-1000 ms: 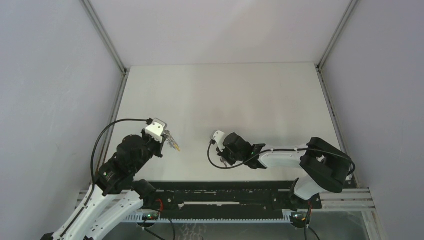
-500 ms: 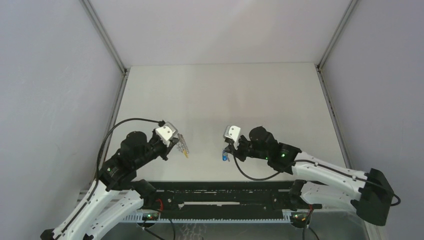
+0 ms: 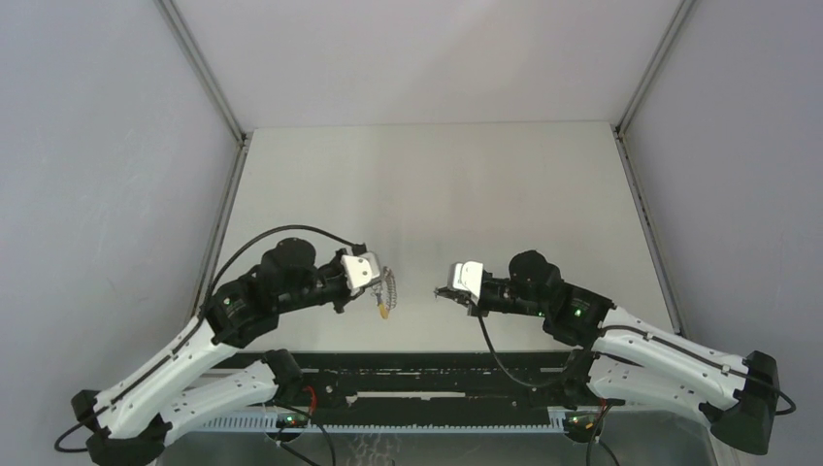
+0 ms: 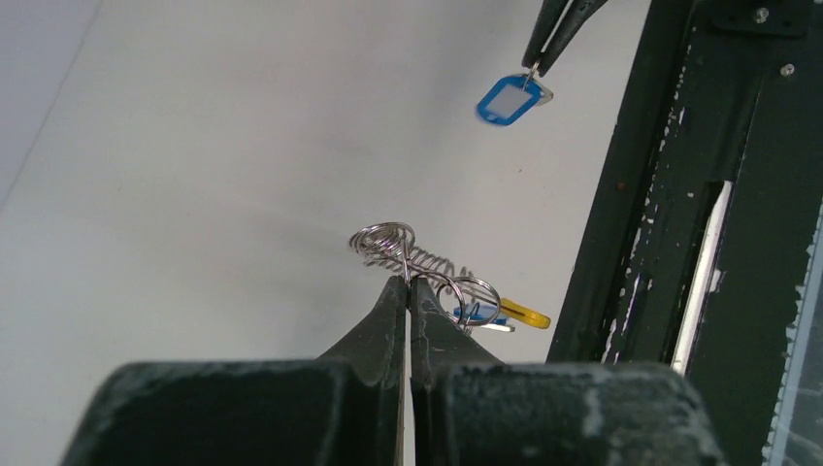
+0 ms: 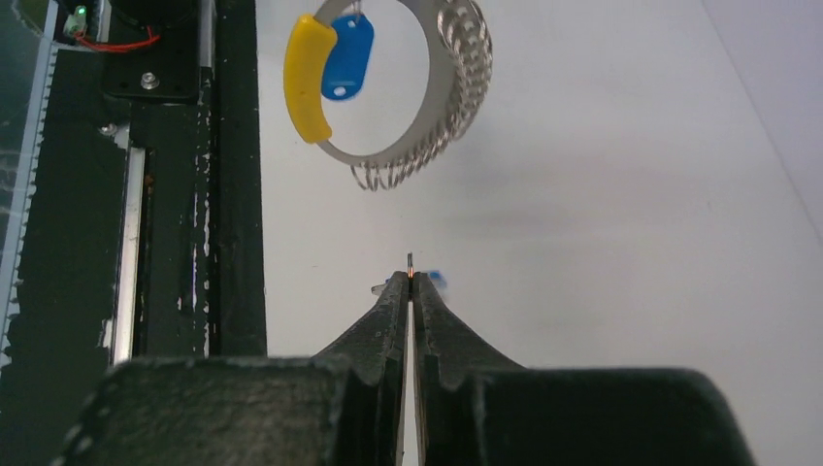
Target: Put the keys on the keyring
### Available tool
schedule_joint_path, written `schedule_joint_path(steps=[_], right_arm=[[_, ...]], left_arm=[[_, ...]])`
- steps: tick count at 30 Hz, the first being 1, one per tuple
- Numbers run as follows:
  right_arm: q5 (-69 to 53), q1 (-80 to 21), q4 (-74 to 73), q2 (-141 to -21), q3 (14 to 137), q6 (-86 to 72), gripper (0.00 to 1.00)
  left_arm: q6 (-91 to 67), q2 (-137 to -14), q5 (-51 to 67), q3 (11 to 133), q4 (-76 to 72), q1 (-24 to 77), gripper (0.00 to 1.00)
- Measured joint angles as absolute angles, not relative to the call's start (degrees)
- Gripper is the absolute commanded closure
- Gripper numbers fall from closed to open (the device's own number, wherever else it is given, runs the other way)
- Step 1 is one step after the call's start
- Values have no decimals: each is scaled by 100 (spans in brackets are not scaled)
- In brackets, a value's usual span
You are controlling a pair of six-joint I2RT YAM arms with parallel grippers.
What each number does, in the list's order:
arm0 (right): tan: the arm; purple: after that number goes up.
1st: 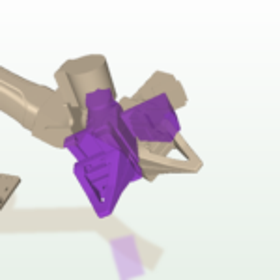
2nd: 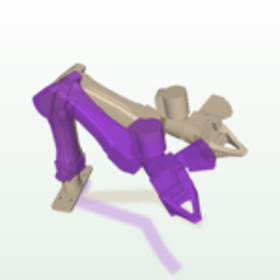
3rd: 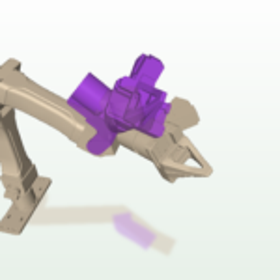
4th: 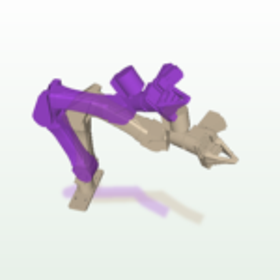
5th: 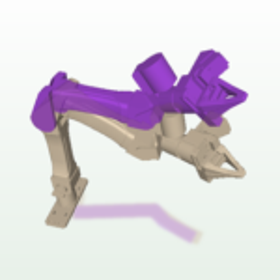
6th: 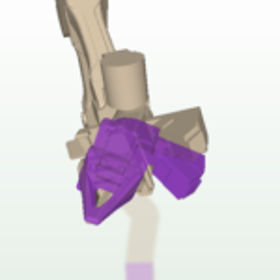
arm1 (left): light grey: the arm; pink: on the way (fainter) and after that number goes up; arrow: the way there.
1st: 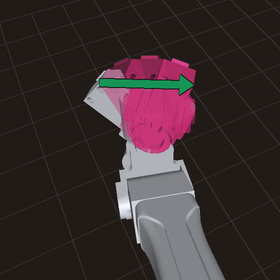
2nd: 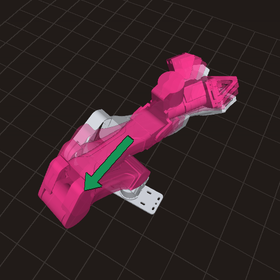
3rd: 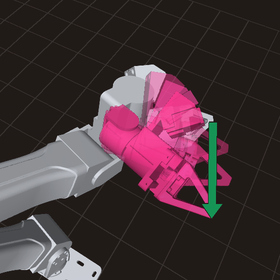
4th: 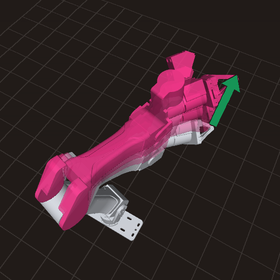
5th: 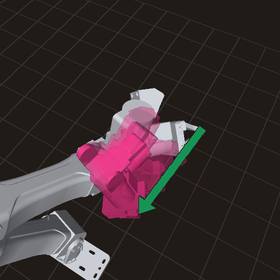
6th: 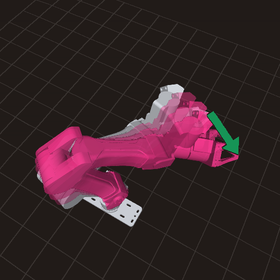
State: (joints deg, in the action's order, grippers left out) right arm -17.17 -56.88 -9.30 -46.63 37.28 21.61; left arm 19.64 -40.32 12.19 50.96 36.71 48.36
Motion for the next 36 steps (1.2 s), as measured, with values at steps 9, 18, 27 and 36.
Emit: schedule_joint_path(steps=[9,18,27,36], right_arm=[[-2285,-5747,-760,-4532,3717,2954,100],[-2519,-5747,-305,-4377,3577,3288,100],[-2528,-5854,115,-4611,3522,3330,100],[-2517,-5896,1271,-4781,3105,3133,100]], left_arm=[[2521,-4890,716,5533,3846,5601,100],[2845,-4982,626,5524,3758,5732,100],[3004,-4746,779,5341,3533,5739,100],[3015,-4722,781,5116,3468,5739,100]])
